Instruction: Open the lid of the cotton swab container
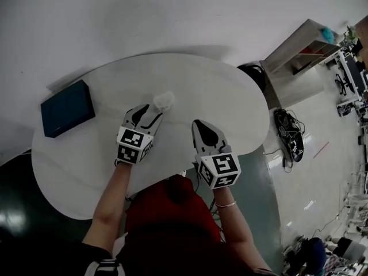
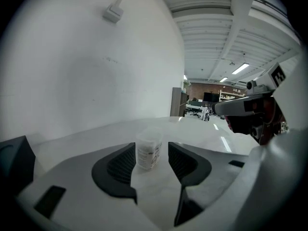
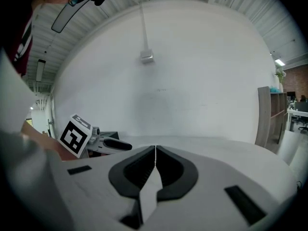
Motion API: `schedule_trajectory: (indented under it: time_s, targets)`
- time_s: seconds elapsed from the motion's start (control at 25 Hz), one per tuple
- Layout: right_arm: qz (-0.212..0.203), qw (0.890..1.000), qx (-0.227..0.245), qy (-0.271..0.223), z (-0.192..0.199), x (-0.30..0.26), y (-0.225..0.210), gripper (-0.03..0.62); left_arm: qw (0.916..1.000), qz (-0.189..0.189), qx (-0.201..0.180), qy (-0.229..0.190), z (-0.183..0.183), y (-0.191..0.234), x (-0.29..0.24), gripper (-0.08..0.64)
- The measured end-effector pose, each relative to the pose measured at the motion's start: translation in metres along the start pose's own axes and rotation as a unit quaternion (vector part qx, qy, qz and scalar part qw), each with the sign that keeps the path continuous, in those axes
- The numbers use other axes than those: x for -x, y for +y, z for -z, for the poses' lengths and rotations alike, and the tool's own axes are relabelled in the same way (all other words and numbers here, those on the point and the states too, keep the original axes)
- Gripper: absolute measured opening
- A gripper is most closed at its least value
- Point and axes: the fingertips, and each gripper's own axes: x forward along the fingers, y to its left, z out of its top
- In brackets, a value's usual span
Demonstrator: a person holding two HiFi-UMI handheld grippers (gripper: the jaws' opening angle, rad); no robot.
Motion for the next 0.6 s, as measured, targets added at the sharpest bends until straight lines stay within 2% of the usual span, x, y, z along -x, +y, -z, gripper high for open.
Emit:
schedule_trajectory:
  time_s: [0.24, 0.6]
  targets:
    - [-0.03, 0.999, -0.006, 0.014, 0.005, -0.015, -0.013, 0.017, 0.9991, -0.01, -0.019, 0.037, 0.018, 0.005, -0.016, 0.247]
    - [-0.062, 0.998, -0.006, 0.032, 0.009, -0.039, -0.028, 0.017, 0.9981, -0.021, -0.022, 0.054, 0.021, 0.013, -0.035, 0.256]
